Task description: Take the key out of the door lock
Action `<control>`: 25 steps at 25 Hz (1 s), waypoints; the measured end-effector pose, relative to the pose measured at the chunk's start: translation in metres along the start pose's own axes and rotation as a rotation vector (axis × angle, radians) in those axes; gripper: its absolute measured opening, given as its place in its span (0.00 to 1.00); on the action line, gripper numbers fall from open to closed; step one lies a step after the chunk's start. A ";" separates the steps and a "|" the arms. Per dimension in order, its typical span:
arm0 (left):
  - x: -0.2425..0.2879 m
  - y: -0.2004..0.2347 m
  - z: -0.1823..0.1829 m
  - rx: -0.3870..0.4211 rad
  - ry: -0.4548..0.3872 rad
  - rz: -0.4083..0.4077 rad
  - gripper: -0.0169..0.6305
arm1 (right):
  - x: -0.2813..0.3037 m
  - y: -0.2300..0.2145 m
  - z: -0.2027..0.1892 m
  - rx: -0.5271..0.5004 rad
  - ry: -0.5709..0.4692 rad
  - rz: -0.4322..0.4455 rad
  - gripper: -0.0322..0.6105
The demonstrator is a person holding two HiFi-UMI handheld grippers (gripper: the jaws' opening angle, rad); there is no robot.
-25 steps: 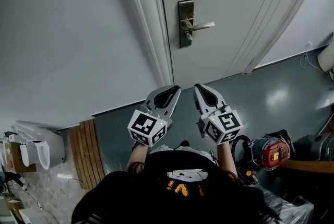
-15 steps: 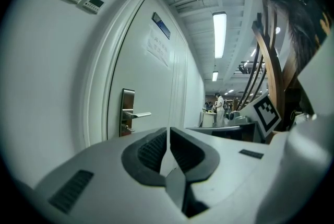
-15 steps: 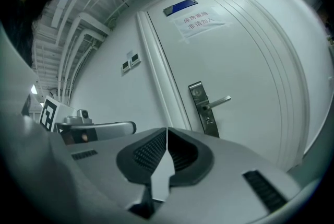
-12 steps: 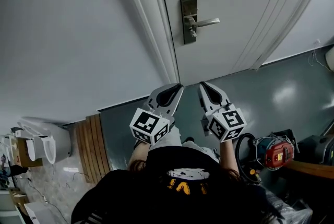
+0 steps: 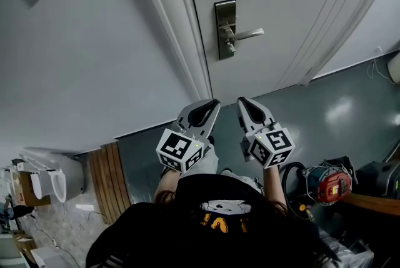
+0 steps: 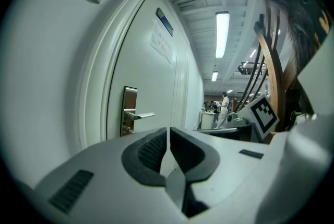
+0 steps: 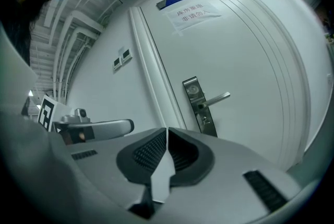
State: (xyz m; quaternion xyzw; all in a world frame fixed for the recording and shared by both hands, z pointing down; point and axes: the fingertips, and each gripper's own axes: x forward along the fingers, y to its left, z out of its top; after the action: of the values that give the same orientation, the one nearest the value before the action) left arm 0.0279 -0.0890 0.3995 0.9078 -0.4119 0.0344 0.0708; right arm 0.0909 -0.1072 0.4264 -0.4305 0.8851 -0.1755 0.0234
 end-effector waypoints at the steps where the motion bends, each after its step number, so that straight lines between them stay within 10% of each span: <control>1: 0.003 0.005 0.000 0.000 0.002 -0.001 0.06 | 0.006 -0.003 0.000 0.002 0.003 -0.001 0.06; 25: 0.079 0.105 0.011 0.011 0.016 -0.102 0.06 | 0.142 -0.102 -0.005 0.162 0.077 -0.131 0.06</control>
State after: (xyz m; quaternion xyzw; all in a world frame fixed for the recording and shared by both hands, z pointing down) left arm 0.0007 -0.2175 0.4087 0.9277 -0.3643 0.0405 0.0708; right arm 0.0772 -0.2729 0.4802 -0.4768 0.8382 -0.2643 0.0126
